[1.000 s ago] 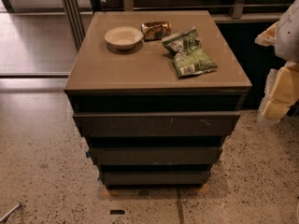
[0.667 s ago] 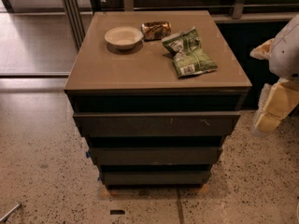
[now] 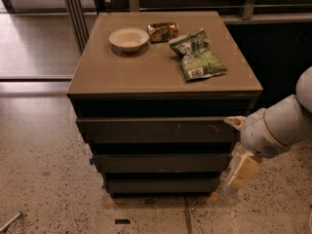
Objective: Open bottom drawer
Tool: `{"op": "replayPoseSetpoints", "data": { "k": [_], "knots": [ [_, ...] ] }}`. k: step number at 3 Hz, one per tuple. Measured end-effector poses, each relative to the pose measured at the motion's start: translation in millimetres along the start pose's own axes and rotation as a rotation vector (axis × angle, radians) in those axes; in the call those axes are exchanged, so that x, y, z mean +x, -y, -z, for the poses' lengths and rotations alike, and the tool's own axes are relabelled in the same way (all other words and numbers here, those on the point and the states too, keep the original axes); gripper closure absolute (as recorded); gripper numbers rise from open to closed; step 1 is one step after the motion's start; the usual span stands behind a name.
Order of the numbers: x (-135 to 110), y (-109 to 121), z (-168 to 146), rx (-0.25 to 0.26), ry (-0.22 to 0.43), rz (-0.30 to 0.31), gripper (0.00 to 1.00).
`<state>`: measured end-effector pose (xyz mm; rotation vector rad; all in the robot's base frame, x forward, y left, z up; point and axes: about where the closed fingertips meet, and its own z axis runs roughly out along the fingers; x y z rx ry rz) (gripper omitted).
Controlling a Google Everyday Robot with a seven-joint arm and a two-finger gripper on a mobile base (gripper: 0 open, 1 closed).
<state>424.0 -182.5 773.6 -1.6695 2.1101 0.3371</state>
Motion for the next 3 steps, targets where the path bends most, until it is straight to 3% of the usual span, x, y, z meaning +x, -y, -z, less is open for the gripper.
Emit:
{"op": "replayPoseSetpoints", "data": {
  "k": [1, 3],
  "knots": [
    [21, -13, -84, -0.096, 0.086, -0.005, 0.00],
    [30, -16, -106, -0.117, 0.071, 0.010, 0.00]
  ]
}}
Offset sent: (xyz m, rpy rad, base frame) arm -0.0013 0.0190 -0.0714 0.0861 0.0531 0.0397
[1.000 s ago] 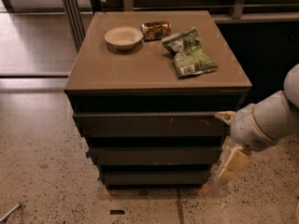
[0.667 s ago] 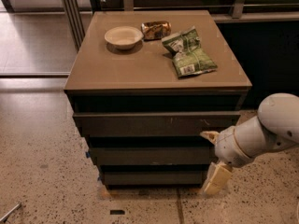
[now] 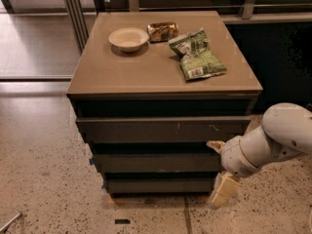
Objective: Open bottom drawer
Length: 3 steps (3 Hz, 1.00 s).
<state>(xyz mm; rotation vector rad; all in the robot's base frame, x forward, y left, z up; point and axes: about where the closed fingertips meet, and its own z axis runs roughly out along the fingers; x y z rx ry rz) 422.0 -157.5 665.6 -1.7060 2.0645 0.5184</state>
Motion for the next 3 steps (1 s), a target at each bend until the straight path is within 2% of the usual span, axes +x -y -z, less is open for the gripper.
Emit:
{"op": "replayPoseSetpoints", "data": {
  "k": [1, 2, 3],
  "knots": [
    [42, 0, -56, -0.027, -0.070, 0.034, 0.00],
    [106, 10, -138, -0.048, -0.154, 0.070, 0.00],
    [168, 18, -208, -0.086, -0.213, 0.068, 0.00]
  ]
}}
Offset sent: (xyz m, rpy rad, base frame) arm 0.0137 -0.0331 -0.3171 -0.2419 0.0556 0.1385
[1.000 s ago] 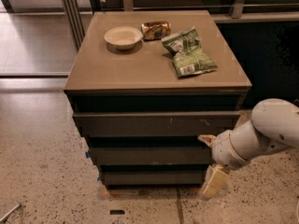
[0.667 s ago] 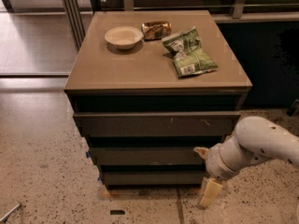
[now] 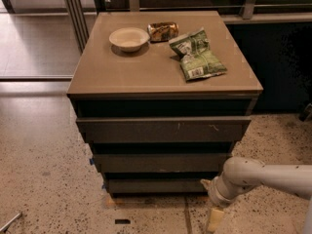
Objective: Open bottom drawer
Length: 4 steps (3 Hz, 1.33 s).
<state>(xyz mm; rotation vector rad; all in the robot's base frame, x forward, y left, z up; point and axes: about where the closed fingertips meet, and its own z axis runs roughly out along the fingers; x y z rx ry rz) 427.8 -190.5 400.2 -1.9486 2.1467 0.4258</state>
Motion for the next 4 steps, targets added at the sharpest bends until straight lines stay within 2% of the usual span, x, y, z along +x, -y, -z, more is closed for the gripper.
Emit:
{"op": "replayPoseSetpoints", "data": {
  "k": [1, 2, 3, 4],
  "knots": [
    [9, -20, -32, -0.062, 0.010, -0.020, 0.00],
    [9, -20, -32, -0.062, 0.010, -0.019, 0.00],
    [22, -19, -49, -0.022, -0.011, 0.008, 0.00],
    [37, -5, -74, 0.079, 0.021, 0.050, 0.00]
  ]
}}
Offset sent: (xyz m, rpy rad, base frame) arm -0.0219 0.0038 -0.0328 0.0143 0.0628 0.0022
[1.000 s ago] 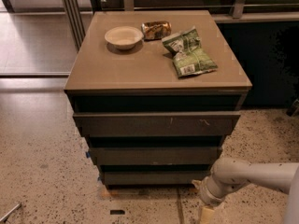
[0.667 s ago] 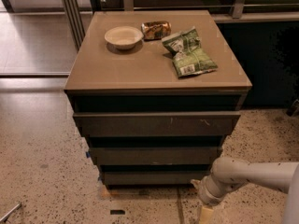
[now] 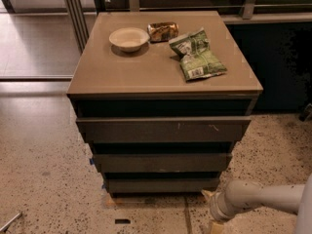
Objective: Open bottom drawer
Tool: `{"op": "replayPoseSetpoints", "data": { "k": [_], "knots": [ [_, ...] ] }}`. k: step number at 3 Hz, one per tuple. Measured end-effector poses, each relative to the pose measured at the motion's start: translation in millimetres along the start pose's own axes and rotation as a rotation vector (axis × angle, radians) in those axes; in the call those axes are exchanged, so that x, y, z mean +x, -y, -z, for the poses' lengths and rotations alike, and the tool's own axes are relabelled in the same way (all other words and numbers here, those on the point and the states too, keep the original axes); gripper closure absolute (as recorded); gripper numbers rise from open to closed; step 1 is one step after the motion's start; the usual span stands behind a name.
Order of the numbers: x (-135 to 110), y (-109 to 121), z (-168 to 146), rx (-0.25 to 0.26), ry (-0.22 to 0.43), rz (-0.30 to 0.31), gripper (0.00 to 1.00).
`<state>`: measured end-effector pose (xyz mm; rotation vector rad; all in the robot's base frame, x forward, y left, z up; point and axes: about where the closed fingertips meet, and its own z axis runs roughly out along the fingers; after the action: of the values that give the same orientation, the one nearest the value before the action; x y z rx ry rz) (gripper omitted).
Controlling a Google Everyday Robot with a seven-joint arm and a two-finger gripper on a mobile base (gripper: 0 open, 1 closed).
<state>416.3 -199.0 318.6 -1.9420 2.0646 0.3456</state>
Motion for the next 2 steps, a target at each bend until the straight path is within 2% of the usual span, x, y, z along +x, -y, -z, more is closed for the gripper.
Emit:
{"op": "replayPoseSetpoints", "data": {
  "k": [1, 2],
  "knots": [
    [12, 15, -27, 0.078, 0.050, 0.042, 0.00],
    [18, 32, -49, 0.127, 0.118, 0.076, 0.00]
  ]
}}
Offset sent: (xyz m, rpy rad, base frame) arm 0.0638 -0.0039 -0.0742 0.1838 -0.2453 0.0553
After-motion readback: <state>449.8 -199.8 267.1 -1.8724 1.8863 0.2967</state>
